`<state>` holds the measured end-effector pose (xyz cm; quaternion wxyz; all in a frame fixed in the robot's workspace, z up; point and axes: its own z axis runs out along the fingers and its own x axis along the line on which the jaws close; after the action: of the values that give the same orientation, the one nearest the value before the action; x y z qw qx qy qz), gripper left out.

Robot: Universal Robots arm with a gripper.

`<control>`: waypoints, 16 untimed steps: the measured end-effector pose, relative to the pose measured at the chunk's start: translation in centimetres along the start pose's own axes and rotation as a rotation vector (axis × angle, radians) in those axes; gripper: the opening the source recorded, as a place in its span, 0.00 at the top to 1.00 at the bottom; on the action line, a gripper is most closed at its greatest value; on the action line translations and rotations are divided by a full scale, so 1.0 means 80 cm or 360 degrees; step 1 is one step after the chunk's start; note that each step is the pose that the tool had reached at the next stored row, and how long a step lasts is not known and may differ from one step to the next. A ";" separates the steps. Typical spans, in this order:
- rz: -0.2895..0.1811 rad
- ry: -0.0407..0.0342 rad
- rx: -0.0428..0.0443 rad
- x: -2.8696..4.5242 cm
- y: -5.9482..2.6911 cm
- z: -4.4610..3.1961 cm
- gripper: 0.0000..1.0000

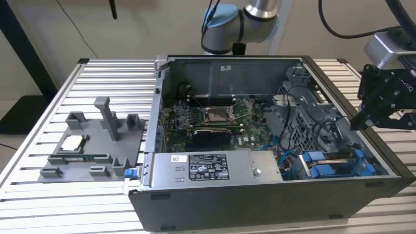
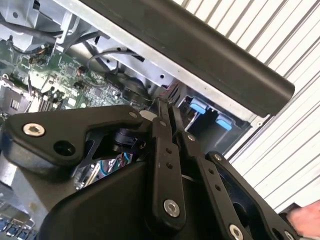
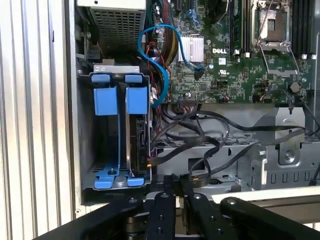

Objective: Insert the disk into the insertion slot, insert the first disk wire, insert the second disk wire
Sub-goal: 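Insert the second disk wire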

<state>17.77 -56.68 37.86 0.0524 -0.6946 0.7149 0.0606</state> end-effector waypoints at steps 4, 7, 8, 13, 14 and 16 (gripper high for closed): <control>0.0002 0.0000 0.0002 0.0000 0.015 -0.0026 0.84; 0.0002 0.0000 0.0005 0.0004 0.030 -0.0025 0.84; 0.0002 0.0000 0.0006 0.0005 0.035 -0.0024 0.84; -0.0002 -0.0001 0.0030 0.0012 0.056 -0.0016 0.84; -0.0003 -0.0002 0.0035 0.0014 0.057 -0.0008 0.84; -0.0003 -0.0001 0.0038 0.0015 0.058 -0.0002 0.84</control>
<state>13.14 -56.67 37.92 0.0610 -0.6946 0.7149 0.0524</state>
